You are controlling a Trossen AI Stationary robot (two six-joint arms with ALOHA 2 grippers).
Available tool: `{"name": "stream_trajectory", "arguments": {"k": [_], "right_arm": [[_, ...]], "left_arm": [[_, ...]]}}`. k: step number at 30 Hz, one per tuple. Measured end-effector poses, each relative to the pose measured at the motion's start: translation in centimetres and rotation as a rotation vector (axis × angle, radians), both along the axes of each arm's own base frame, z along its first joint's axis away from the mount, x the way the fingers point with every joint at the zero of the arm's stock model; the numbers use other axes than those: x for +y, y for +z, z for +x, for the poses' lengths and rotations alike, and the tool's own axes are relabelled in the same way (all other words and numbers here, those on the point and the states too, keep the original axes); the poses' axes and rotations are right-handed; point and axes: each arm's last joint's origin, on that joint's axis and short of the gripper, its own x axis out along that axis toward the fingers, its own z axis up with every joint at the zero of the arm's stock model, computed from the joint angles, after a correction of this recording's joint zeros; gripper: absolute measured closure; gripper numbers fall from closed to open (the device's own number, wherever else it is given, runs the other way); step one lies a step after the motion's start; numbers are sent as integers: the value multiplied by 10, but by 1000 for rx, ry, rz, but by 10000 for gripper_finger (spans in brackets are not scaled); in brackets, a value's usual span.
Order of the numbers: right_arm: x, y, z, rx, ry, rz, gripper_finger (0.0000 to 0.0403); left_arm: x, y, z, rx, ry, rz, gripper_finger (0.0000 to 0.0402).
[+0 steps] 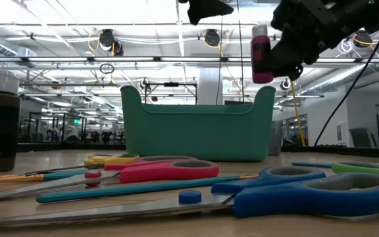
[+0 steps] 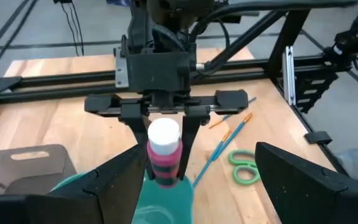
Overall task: Pick & Place Paint Supplies
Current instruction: Put the pink paint bottle into the left black bin
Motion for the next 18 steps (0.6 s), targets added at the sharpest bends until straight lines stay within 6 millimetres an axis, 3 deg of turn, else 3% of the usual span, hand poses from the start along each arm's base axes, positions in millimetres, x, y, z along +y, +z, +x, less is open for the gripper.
{"name": "stream_trajectory", "arguments": {"k": [9,18], "right_arm": [[-1,-4,24,58,2,-33,269],[-3,-7,30,80,-1,-51,270]], "left_arm": [[1,-21,11,78,31,-12,92],[4,-42,22,138,108,20,92]]}}
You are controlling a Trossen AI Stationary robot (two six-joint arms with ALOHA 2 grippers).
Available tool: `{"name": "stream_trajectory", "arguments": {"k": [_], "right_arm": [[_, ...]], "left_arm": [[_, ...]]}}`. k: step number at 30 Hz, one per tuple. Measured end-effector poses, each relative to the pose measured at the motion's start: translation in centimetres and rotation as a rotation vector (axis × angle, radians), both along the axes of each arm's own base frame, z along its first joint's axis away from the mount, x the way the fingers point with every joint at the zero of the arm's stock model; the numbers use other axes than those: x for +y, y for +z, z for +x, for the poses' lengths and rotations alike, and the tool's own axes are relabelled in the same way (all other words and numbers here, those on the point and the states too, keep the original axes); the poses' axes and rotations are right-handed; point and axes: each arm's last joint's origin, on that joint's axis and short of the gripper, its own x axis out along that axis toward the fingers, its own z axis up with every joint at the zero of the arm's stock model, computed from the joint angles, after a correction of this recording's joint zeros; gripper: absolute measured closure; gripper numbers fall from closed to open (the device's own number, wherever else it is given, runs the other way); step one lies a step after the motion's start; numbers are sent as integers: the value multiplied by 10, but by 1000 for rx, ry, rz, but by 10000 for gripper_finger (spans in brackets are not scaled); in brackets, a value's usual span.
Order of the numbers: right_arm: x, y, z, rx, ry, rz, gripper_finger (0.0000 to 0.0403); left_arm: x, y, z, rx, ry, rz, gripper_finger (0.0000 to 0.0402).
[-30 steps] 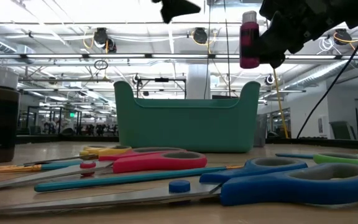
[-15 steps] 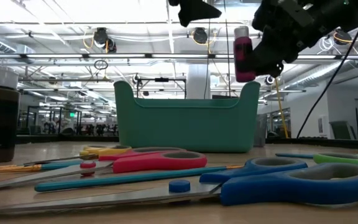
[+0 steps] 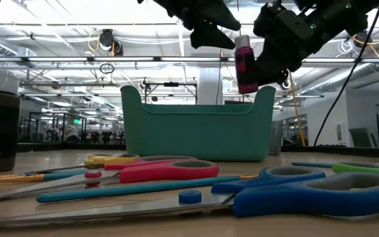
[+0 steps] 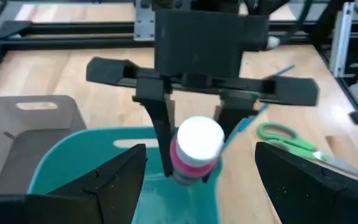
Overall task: Pick & Place Paint Supplies
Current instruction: Put the pink paint bottle into the left black bin
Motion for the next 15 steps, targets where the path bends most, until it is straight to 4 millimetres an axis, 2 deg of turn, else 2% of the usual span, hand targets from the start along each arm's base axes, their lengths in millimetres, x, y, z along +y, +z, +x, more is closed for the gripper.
{"name": "stream_trajectory", "arguments": {"k": [6,15], "right_arm": [[0,0,0,0,5,-6,270],[0,0,0,6,8,-13,270]], "left_arm": [[0,-11,8,5,-2,5,92],[1,-11,9,-2,-6,2,92]]}}
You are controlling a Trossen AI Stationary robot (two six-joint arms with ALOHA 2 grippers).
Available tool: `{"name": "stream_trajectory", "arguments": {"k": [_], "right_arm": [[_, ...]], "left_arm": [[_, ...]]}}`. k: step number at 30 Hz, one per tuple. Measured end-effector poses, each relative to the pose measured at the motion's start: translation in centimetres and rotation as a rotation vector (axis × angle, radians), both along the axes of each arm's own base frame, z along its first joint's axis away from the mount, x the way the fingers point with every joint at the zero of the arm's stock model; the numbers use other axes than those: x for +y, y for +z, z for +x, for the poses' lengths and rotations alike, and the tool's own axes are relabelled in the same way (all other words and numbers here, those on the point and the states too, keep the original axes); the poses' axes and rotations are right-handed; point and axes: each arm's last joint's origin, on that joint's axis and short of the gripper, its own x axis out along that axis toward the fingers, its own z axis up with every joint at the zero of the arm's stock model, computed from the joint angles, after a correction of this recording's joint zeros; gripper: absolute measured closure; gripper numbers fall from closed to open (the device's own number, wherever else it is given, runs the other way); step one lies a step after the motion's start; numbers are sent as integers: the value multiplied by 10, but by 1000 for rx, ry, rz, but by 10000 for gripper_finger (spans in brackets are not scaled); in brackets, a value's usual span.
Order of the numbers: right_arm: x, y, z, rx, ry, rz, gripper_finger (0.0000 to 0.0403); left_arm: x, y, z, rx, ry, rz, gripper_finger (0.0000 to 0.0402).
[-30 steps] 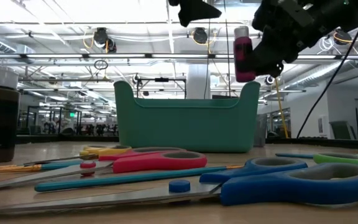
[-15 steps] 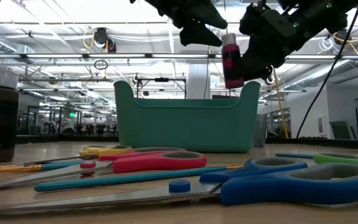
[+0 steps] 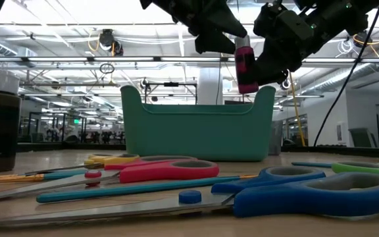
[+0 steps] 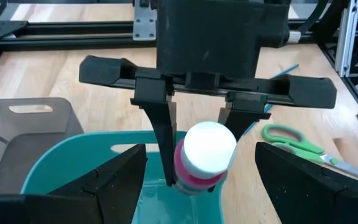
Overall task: Pick & Place Paint Supplies
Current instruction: Put the pink paint bottle into the left black bin
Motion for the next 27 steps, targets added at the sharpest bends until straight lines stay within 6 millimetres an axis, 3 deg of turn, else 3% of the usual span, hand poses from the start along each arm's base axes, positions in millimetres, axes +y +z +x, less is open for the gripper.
{"name": "stream_trajectory", "arguments": {"k": [11,23,27], "right_arm": [[0,0,0,1,-1,-1,270],[0,-1,-1,9,-3,-2,270],[0,-1,-1,9,-5,3,270]], "left_arm": [[1,-10,9,-15,7,-9,103],[0,-10,9,-12,10,-18,254],[0,-10,9,-12,9,-15,280]]}}
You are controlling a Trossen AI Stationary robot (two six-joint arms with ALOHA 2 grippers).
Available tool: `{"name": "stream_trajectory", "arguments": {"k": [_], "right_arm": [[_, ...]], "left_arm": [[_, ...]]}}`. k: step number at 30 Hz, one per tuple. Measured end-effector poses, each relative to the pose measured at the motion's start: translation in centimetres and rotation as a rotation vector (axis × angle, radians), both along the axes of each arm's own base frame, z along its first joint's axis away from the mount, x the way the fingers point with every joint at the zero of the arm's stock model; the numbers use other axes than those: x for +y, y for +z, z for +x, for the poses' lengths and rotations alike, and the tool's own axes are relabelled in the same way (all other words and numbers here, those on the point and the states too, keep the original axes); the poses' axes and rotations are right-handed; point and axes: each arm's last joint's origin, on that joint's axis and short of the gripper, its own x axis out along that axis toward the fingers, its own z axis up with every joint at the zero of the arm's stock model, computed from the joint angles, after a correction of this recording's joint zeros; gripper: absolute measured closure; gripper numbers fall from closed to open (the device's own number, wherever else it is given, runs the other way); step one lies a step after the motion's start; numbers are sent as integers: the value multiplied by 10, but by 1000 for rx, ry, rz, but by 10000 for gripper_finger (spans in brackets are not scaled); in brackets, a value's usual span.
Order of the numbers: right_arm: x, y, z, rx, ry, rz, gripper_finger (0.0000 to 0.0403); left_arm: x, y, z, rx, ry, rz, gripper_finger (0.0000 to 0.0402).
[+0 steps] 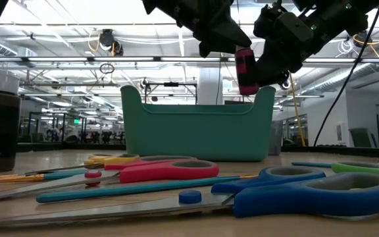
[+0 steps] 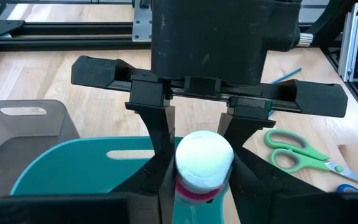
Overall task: Pick & Place Paint Supplies
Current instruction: Put the pink paint bottle into the left black bin
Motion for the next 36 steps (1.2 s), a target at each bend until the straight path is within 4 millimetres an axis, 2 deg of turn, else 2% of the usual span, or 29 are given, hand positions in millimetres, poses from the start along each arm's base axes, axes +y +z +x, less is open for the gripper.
{"name": "stream_trajectory", "arguments": {"k": [4,7,11,15,23,27,36], "right_arm": [[0,1,1,-14,-1,1,266],[0,5,2,-45,-8,-5,252],[0,8,3,-71,-14,-13,229],[2,2,2,-39,30,10,214],[1,5,3,-61,13,5,209],[1,9,0,-70,8,3,212],[0,15,-5,-86,8,5,211]], "left_arm": [[2,6,-4,-8,-8,19,280],[6,20,-14,-22,1,41,272],[13,47,-34,-49,59,88,264],[26,80,-59,-118,149,155,280],[51,107,-100,-94,291,211,275],[66,102,-111,-70,336,205,273],[101,53,-115,-65,393,148,274]]}}
